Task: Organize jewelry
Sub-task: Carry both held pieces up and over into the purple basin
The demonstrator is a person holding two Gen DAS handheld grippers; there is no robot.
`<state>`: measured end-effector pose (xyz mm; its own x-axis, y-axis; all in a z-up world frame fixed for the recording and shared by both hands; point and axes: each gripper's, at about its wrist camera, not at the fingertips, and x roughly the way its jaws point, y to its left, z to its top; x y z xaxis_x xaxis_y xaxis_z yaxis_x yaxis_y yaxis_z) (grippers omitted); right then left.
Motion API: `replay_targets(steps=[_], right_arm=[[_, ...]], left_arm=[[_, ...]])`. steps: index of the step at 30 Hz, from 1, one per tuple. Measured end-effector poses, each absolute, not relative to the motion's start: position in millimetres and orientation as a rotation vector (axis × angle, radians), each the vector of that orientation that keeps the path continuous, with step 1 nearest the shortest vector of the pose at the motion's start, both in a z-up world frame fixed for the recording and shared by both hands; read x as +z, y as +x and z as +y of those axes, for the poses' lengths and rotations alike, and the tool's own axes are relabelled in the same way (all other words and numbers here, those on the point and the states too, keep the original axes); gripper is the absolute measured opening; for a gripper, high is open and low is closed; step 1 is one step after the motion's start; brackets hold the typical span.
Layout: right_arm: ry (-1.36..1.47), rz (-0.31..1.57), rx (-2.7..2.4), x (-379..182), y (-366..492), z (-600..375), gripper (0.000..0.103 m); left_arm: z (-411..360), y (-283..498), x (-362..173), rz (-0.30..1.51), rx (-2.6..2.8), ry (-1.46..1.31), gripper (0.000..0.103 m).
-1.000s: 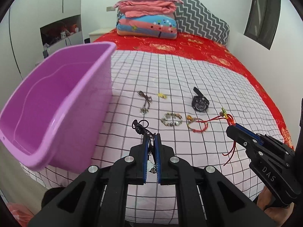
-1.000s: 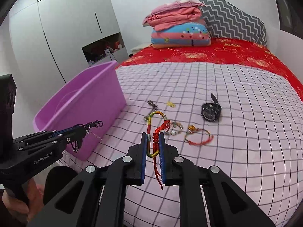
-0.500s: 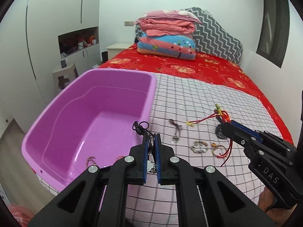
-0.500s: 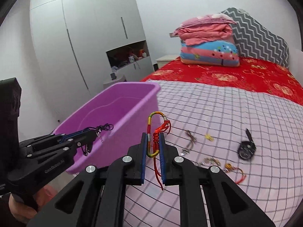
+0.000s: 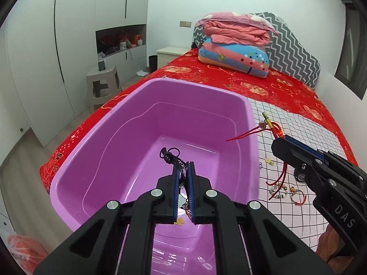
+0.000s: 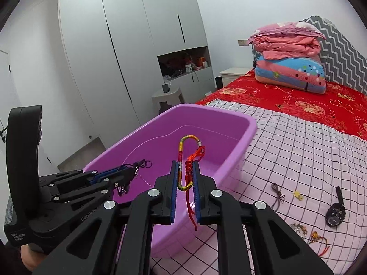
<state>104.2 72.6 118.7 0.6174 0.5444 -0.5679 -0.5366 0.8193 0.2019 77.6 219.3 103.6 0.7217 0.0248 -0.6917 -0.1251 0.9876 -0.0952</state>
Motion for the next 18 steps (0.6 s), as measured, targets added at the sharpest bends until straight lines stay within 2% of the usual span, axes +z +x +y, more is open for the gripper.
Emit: replay_targets(steps=[18], right_arm=[[-0.059, 0.763, 0.624, 84, 124, 120, 0.012]], left_arm=[[257, 95, 57, 0.859, 0.155, -0.246, 0.008]])
